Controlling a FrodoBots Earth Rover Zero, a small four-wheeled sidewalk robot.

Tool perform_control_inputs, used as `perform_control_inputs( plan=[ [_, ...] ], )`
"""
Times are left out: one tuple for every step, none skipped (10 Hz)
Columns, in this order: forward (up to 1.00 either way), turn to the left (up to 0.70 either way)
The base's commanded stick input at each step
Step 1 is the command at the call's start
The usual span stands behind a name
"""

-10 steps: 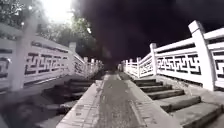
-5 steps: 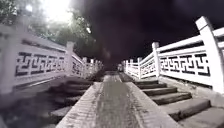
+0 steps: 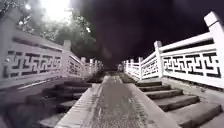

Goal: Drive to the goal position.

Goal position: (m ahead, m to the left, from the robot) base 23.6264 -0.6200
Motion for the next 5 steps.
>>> perform_control_inputs(
  plan=[
    [0.45, 0.00],
    [0.45, 0.00],
    [0.45, 0.00],
    [0.45, 0.00],
    [0.45, 0.00]
  ],
)
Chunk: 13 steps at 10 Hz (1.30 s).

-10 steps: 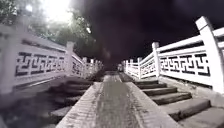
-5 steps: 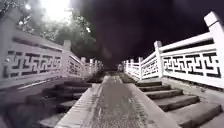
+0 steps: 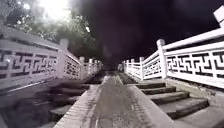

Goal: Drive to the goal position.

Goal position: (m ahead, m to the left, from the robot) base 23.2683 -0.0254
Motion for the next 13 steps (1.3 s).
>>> perform_control_inputs(
  plan=[
    [0.45, 0.00],
    [0.45, 0.00],
    [0.45, 0.00],
    [0.45, 0.00],
    [0.45, 0.00],
    [0.45, 0.00],
    [0.45, 0.00],
    [0.45, 0.00],
    [0.45, 0.00],
    [0.45, 0.00],
    [0.45, 0.00],
    [0.45, 0.00],
    [0.45, 0.00]
  ],
)
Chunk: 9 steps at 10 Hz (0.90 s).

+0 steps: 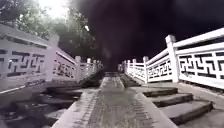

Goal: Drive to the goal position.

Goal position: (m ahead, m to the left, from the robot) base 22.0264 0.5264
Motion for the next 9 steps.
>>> perform_control_inputs(
  plan=[
    [0.45, 0.00],
    [0.45, 0.00],
    [0.45, 0.00],
    [0.45, 0.00],
    [0.45, 0.00],
    [0.45, 0.00],
    [0.45, 0.00],
    [0.45, 0.00],
    [0.45, 0.00]
  ],
)
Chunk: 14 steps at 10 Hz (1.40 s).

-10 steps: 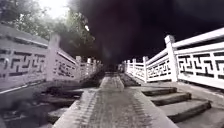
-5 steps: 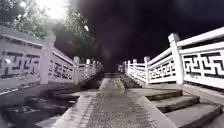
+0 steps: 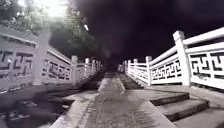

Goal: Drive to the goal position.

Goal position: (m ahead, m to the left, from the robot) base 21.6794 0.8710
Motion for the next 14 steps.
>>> perform_control_inputs(
  plan=[
    [0.45, 0.00],
    [0.45, 0.00],
    [0.45, 0.00],
    [0.45, 0.00],
    [0.45, 0.00],
    [0.45, 0.00],
    [0.45, 0.00],
    [0.45, 0.00],
    [0.45, 0.00],
    [0.45, 0.00],
    [0.45, 0.00],
    [0.45, 0.00],
    [0.45, 0.00],
    [0.45, 0.00]
  ],
)
